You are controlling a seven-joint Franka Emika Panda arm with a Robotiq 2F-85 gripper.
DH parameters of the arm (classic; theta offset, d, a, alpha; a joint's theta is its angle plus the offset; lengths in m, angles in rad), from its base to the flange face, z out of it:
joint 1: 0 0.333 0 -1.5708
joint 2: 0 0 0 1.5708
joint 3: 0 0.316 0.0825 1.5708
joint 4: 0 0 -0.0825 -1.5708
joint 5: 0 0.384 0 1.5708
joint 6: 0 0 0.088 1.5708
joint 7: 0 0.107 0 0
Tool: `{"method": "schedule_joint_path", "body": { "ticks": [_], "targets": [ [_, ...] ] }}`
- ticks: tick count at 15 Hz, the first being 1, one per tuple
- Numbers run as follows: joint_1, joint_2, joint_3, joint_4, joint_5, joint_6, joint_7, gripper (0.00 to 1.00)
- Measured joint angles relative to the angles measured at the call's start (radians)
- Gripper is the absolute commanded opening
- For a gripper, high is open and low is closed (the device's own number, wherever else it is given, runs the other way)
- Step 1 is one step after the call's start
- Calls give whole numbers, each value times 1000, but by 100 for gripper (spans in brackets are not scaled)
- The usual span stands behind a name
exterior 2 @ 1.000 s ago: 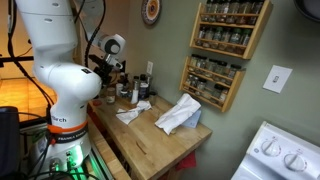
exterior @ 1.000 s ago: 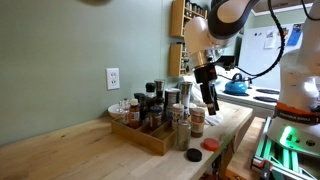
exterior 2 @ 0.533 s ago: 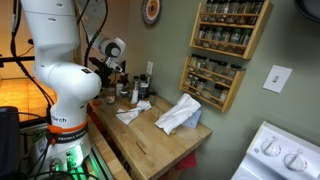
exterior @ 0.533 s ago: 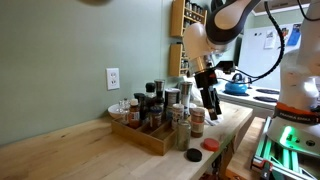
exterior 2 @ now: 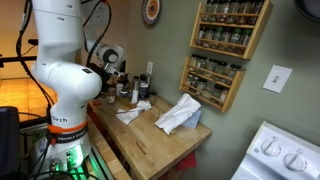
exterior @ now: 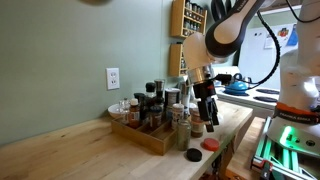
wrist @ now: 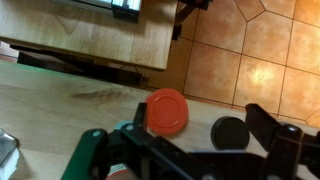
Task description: Put the orange lid on the bottle on the right and the black lid on the container on the left
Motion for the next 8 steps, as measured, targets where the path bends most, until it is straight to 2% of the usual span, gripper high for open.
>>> {"method": "schedule_joint_path", "body": {
  "ticks": [8],
  "targets": [
    [7, 62, 3, -34, 8, 101, 18, 100]
  ]
}}
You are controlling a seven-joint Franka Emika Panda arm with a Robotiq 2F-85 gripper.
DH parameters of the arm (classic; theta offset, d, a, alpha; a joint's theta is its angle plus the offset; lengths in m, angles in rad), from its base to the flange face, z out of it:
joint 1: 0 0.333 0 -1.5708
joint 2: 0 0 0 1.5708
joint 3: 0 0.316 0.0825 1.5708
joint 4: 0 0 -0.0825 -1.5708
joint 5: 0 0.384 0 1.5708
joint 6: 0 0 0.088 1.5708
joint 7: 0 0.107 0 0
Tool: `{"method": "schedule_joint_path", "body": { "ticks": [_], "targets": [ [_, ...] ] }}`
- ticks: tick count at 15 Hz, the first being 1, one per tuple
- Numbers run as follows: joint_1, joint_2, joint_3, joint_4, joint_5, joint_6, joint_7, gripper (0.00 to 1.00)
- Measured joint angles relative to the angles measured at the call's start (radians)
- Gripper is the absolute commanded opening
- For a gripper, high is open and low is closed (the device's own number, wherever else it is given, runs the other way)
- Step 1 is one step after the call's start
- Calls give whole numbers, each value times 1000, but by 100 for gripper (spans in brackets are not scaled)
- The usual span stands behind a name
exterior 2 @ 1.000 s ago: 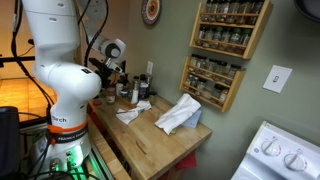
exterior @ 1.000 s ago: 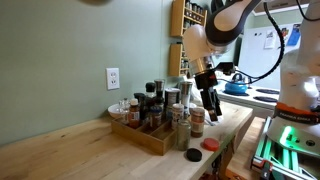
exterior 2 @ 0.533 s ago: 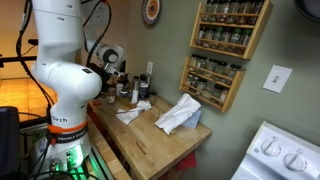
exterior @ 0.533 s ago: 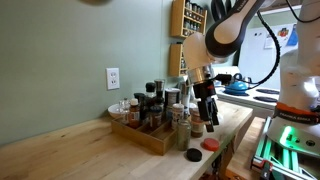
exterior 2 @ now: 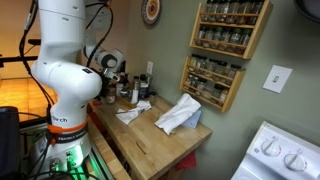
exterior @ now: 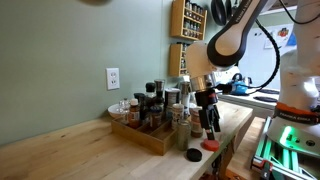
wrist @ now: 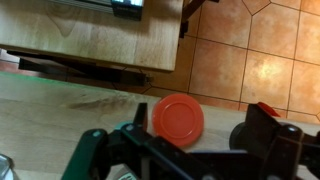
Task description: Put the orange lid on the bottle on the right and the black lid on the container on the left
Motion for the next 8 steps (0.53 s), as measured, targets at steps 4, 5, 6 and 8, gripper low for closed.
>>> {"method": "schedule_joint_path", "body": {
  "ticks": [4, 5, 6, 8],
  "targets": [
    [5, 35, 2, 0, 10, 50, 0, 100],
    [5, 42, 4, 0, 12, 61, 0, 100],
    [6, 50, 4, 0, 12, 72, 0, 100],
    [8, 65, 5, 0, 12, 89, 1, 100]
  ]
}}
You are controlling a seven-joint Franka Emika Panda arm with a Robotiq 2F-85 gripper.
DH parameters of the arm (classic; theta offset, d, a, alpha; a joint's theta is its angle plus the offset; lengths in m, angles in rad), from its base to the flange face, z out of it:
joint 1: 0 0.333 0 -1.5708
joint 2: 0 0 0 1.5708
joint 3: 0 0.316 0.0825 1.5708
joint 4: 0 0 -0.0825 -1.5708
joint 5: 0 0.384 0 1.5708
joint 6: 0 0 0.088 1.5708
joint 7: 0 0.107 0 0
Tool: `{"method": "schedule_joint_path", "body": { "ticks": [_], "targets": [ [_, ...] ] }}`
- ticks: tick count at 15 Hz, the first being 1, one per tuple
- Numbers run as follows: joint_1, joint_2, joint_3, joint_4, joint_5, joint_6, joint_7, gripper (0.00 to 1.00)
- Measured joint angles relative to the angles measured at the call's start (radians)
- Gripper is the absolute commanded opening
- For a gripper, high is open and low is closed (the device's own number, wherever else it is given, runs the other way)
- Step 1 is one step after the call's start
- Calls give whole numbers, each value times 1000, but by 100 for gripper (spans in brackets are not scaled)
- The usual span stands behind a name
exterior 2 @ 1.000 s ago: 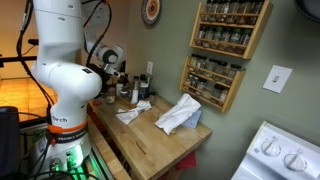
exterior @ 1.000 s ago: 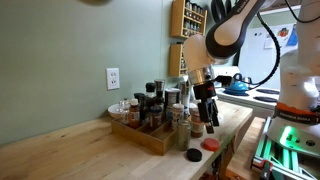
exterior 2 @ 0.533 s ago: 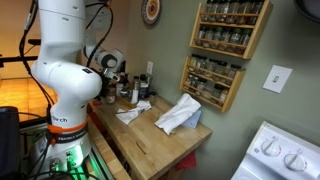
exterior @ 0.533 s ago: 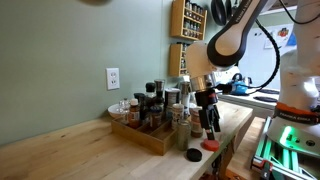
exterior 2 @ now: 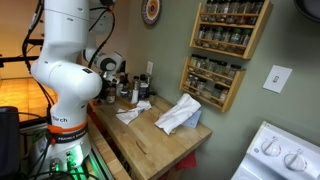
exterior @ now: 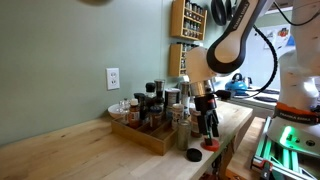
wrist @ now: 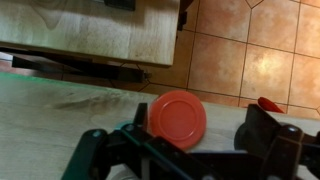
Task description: Put the orange lid on the bottle on the right and the black lid on the container on the left
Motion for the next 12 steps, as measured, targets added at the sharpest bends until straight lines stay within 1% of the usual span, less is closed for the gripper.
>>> {"method": "schedule_joint_path", "body": {
  "ticks": [5, 10, 11, 12],
  "targets": [
    [0, 30, 0, -1, -1, 33, 10, 100],
    [0, 34, 0, 0, -2, 44, 34, 100],
    [0, 34, 0, 0, -2, 46, 37, 95],
    [0, 34, 0, 0, -2, 49, 39, 92]
  ]
}}
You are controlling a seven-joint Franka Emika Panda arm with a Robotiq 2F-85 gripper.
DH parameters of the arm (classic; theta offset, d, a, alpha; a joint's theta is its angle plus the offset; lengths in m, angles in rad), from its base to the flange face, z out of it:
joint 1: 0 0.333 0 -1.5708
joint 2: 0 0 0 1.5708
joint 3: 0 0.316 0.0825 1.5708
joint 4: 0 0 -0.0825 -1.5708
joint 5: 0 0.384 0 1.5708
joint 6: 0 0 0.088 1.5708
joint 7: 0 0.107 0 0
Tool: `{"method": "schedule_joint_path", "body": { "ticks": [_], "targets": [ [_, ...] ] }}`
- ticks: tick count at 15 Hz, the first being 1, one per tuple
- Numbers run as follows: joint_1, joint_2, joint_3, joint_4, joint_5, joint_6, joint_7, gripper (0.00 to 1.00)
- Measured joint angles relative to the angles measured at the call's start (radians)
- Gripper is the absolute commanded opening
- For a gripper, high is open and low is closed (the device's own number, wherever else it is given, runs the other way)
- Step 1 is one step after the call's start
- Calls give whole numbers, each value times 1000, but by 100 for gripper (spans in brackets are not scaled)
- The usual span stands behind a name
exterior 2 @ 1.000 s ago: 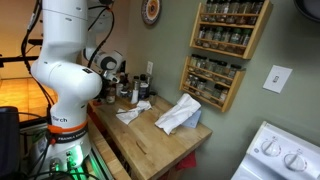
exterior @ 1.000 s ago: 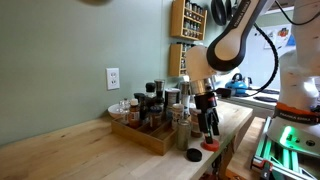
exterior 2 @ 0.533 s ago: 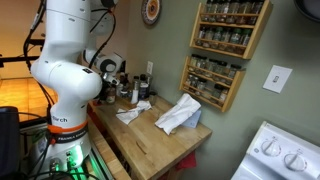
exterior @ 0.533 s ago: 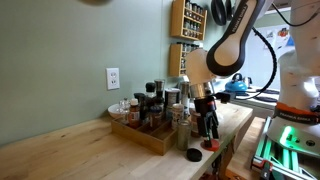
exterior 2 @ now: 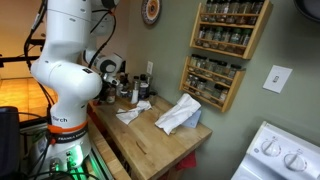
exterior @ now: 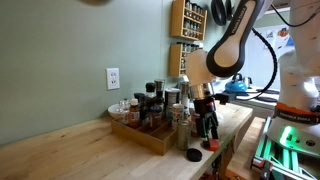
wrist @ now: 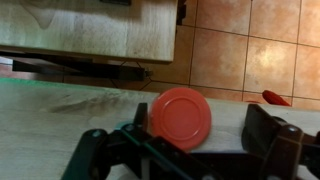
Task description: Put the orange lid on the bottle on the right and the black lid on the container on the left
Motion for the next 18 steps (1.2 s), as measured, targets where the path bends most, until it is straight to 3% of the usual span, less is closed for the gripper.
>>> {"method": "schedule_joint_path", "body": {
  "ticks": [1, 3, 6, 9, 11, 14, 17, 18],
  "targets": [
    [0, 0, 0, 0, 0, 3, 1, 87],
    [0, 1, 0, 0, 0, 7, 5, 98],
    [0, 1, 0, -1, 0, 10, 11, 100],
    [0, 1, 0, -1, 0, 11, 13, 78],
    [0, 1, 0, -1, 0, 12, 14, 72],
    [0, 2, 0, -1, 0, 17, 15, 96],
    [0, 3, 0, -1, 0, 21, 17, 100],
    [0, 3, 0, -1, 0, 22, 17, 87]
  ]
}}
